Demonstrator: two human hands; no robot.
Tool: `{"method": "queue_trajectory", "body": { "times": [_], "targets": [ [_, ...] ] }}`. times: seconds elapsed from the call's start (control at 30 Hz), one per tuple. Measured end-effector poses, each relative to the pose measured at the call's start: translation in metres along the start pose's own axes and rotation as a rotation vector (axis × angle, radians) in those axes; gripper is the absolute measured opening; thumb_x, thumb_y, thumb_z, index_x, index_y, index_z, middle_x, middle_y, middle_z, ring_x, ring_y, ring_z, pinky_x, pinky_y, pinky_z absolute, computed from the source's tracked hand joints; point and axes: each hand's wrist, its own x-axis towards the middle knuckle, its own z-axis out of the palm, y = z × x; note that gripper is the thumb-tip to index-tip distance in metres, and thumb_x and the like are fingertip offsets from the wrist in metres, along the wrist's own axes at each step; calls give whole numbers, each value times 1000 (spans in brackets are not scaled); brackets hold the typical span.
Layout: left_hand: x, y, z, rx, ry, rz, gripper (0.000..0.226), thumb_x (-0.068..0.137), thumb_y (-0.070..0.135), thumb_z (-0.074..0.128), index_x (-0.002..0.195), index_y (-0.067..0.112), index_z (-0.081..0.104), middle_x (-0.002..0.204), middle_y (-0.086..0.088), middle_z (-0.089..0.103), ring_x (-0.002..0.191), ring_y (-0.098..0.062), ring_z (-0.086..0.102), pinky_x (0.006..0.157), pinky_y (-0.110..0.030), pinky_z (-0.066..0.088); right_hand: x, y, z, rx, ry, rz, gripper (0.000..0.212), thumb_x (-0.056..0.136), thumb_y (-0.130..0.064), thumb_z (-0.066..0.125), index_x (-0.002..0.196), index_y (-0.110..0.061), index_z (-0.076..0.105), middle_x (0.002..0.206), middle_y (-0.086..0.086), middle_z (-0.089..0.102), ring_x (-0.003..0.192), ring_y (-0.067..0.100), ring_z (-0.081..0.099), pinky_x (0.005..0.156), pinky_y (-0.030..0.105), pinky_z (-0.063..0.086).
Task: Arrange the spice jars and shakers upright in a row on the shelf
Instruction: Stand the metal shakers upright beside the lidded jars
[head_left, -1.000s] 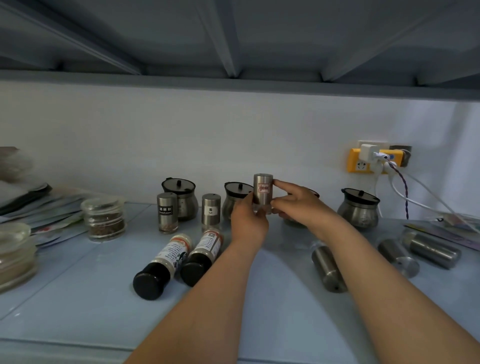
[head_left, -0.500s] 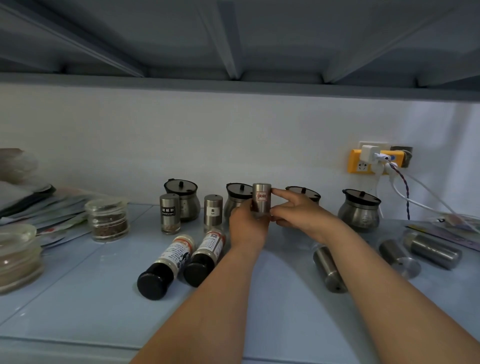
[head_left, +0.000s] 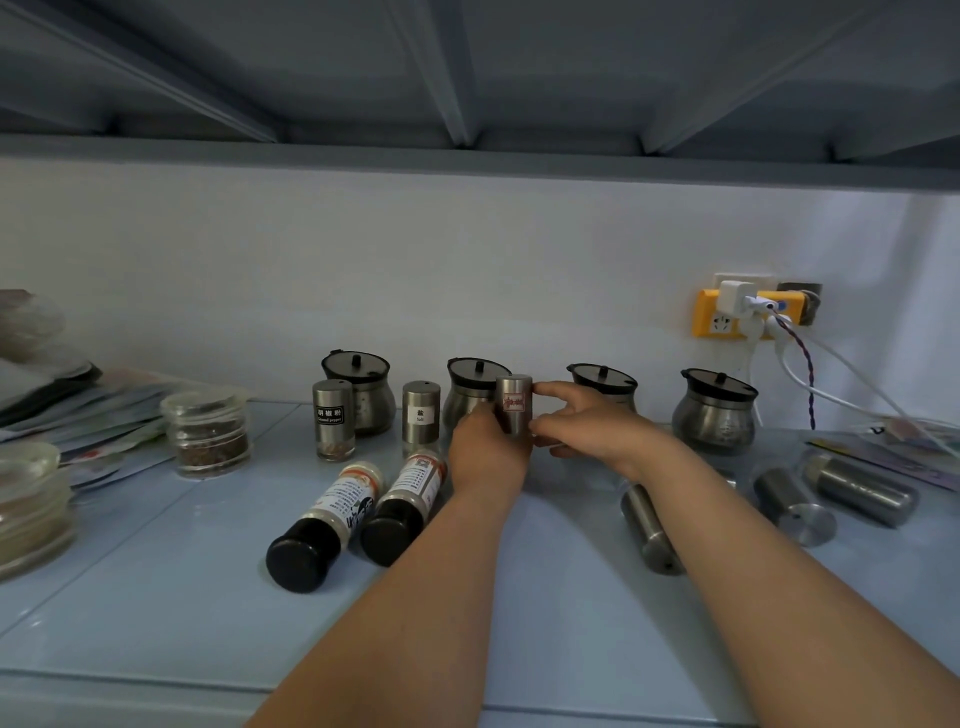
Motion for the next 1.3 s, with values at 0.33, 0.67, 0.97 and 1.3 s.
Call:
{"method": "queue_trajectory", "body": {
  "times": [0.33, 0.67, 0.97, 1.3],
  "targets": [
    [3, -5, 4, 105, -51, -65, 25, 84, 20, 60, 107, 9, 61, 106, -10, 67, 97, -27, 63, 69, -26, 39, 4, 5, 2, -25, -53, 26, 59, 86, -14, 61, 140, -25, 39, 104, 5, 65, 99, 18, 64, 90, 32, 53],
    [3, -5, 5, 97, -69, -61, 22, 85, 16, 56, 105, 9, 62, 105, -11, 67, 97, -28, 63, 68, -27, 39, 6, 7, 1, -39, -30, 29, 53, 85, -18, 60, 136, -26, 44, 97, 0, 63, 92, 16, 66, 87, 31, 54],
    [2, -8, 5, 78, -71, -46, 23, 84, 17, 59, 105, 7, 62, 106, -12, 67, 100, -29, 63, 71, -28, 42, 10, 10, 1, -23, -14, 24, 49, 86, -16, 58, 132, -24, 47, 91, 0, 65, 89, 17, 68, 87, 32, 55],
    [2, -7, 5, 60, -80, -53, 31, 83, 16, 62, 111, 5, 57, 112, -14, 65, 105, -30, 61, 75, -27, 42, 17, 18, 3, 5, -62, 78, 51, 84, -15, 56, 134, -23, 48, 83, 3, 69, 73, 16, 65, 87, 35, 55]
  ]
}}
